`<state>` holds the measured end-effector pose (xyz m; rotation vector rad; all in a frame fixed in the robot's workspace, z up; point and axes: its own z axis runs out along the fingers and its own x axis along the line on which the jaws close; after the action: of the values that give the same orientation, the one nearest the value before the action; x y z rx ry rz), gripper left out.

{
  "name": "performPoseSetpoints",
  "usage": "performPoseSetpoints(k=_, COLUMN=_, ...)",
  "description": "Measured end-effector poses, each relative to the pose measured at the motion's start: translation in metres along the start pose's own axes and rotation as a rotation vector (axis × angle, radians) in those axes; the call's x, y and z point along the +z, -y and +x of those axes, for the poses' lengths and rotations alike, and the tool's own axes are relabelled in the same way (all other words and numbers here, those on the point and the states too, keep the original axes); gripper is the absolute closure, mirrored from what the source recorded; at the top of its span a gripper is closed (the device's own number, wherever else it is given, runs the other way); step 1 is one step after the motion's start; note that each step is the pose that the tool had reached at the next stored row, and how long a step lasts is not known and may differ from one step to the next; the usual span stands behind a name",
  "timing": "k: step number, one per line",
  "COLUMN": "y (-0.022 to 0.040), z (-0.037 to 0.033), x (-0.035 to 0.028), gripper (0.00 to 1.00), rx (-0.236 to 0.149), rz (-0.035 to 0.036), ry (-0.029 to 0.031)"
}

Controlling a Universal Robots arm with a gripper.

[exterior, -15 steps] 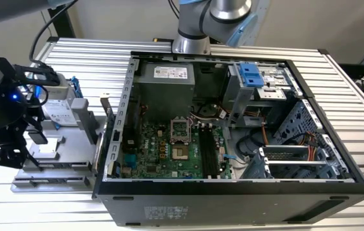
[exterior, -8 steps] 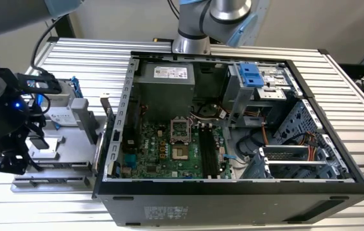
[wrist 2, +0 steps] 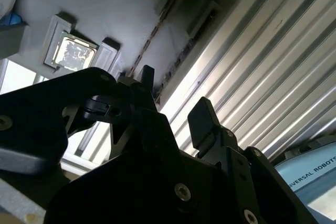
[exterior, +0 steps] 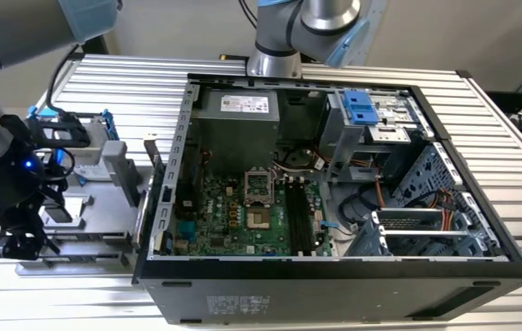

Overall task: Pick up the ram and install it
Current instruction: 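Pick up the ram and move it above insertion slot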

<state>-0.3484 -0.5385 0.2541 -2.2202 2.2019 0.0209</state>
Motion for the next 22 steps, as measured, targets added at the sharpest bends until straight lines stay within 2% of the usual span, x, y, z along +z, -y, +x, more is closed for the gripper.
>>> performPoseSetpoints(k=16, y=0.0000, z=0.0038, x=0.0238, gripper=0.00, rx=0.001, rz=-0.0004, ry=0.0001)
performPoseSetpoints(k=22, y=-0.0001, z=0.0039, x=0.0323, gripper=0.00, rx=0.006, rz=-0.0061, ry=0.0000)
